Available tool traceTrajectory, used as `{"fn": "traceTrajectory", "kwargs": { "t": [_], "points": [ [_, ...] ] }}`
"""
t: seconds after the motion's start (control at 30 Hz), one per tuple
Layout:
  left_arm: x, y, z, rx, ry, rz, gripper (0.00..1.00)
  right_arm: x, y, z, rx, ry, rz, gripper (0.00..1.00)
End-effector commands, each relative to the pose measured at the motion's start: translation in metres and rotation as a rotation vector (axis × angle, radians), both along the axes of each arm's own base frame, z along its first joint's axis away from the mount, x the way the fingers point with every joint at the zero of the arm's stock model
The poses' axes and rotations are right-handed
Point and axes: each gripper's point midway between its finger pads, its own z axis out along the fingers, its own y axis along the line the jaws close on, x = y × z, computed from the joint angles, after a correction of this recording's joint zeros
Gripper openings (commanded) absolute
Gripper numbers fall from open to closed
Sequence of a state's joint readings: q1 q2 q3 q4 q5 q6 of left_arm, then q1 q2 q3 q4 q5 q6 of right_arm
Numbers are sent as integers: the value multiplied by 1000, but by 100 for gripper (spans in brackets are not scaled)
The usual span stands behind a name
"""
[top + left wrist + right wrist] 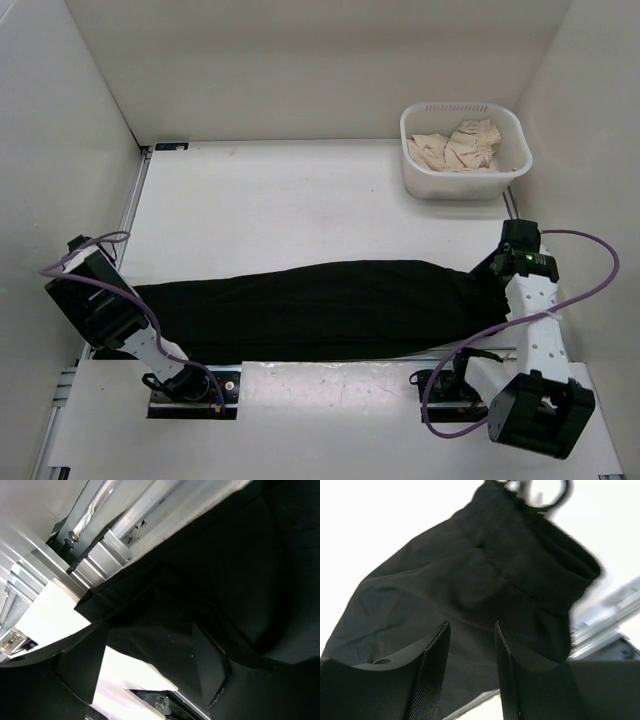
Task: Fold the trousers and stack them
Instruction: Fold the trousers
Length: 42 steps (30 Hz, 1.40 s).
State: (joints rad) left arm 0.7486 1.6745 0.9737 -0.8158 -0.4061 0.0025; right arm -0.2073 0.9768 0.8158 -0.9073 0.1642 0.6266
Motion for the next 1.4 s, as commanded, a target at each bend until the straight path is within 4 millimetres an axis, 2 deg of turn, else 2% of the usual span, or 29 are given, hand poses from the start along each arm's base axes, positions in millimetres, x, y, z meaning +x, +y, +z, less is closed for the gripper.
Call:
{"fn": "traceTrajectory", "kwargs": {
  "t": [0.0,0.03,0.07,0.13,0.17,0.23,0.27,0.3,0.37,0.47,0.5,0.53,0.63,0.67,0.77,0.8,0.83,0.87,0.9,0.93,1.0,1.03,1.17,1.2,1.23,1.27,1.3,1.37],
  "points": [
    [-11,-12,-12,-26,17,2,79,27,11,2,29,-67,28,46],
    [-10,-13,-13,-33,11,1,75,31,14,-9,35,-54,35,46],
    [-10,-14,-15,-39,18,1,63,33,17,-15,59,-50,24,45],
    [-6,-15,-17,-52,-7,-1,47,36,22,-33,88,-14,11,42],
    [-4,-16,-17,-52,-7,-10,30,30,25,-46,115,24,-15,39],
    [3,-12,-15,-49,-25,-12,19,28,26,-67,133,88,-45,33],
    [6,-14,-15,-49,-25,-24,14,26,24,-75,130,111,-77,26],
    [13,-13,-14,-44,-44,-35,14,24,20,-85,112,149,-98,22],
    [26,-15,-12,-39,-67,-67,14,33,14,-92,88,148,-127,19],
    [52,-20,-9,-24,-126,-132,14,53,0,-103,36,180,-158,17],
    [64,-22,-6,-11,-144,-164,14,60,-3,-102,24,181,-161,15],
    [77,-21,-1,-2,-177,-185,14,80,-8,-93,9,141,-166,15],
    [105,-26,11,17,-224,-244,14,104,-16,-92,-17,140,-156,14],
    [109,-27,11,15,-223,-255,14,121,-20,-84,-30,112,-151,14],
    [122,-28,13,34,-219,-282,14,139,-21,-76,-31,102,-119,14],
    [121,-28,11,29,-212,-281,14,150,-22,-64,-33,75,-97,16],
    [121,-28,11,29,-211,-281,14,151,-20,-63,-26,85,-78,20],
    [122,-29,11,36,-207,-289,14,150,-18,-61,-18,97,-54,25],
    [122,-29,11,36,-206,-289,14,154,-16,-53,-12,73,-31,35],
    [119,-30,9,30,-199,-288,14,154,-9,-46,12,58,32,63],
    [112,-34,6,24,-190,-288,14,150,-4,-24,16,16,86,83],
    [111,-38,6,22,-189,-297,14,145,-5,-7,-4,-16,115,99],
    [98,-43,4,22,-173,-295,14,102,-24,22,-98,30,70,99],
    [98,-43,4,22,-173,-295,14,84,-25,18,-98,78,58,99],
    [98,-43,4,22,-173,-295,14,78,-23,20,-83,62,57,99],
    [98,-43,4,22,-173,-295,14,70,-24,14,-54,72,33,99],
    [99,-44,4,14,-178,-297,14,57,-21,-4,-21,106,21,99],
    [97,-43,1,15,-163,-295,14,50,-23,-19,36,102,-37,99]
  ]
}}
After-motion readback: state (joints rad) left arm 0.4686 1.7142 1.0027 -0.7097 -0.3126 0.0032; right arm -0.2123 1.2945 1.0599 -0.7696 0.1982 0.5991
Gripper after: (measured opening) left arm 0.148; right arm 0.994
